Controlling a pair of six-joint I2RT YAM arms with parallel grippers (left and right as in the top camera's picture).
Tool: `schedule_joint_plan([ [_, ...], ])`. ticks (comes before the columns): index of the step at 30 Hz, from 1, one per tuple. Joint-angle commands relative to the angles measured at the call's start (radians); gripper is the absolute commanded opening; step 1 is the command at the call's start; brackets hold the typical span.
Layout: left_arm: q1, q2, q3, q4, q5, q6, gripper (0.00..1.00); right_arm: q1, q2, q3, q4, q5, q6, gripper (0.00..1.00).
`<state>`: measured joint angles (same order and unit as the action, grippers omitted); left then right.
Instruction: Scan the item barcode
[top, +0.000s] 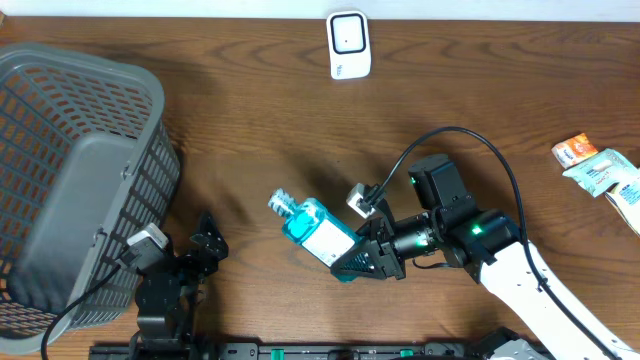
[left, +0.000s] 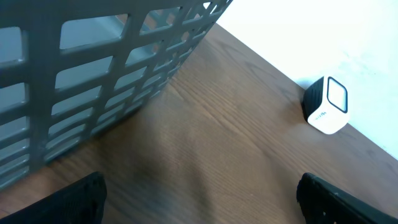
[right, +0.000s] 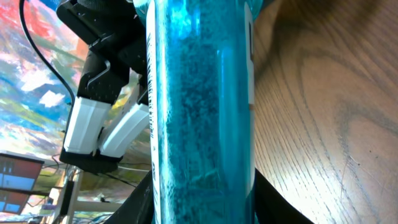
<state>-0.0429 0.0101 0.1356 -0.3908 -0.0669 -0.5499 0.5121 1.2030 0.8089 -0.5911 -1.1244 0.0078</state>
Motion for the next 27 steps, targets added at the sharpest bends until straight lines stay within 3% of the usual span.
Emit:
schedule_joint_plan([
  [1, 0.003, -0.007, -0.009, -0.021, -0.012, -0.002, 0.98, -0.003, -0.02, 0.03, -0.001, -0.033, -0.005, 0.01],
  [5, 0.003, -0.007, -0.009, -0.021, -0.013, -0.002, 0.98, -0.002, -0.02, 0.03, -0.05, 0.126, 0.024, 0.02],
  [17, 0.003, -0.007, -0.009, -0.021, -0.013, -0.002, 0.98, 0.002, -0.02, 0.029, -0.101, 0.913, 0.3, 0.01],
  [27, 0.003, -0.007, -0.009, -0.021, -0.012, -0.002, 0.98, 0.002, -0.019, 0.029, 0.008, 1.032, 0.298, 0.01],
])
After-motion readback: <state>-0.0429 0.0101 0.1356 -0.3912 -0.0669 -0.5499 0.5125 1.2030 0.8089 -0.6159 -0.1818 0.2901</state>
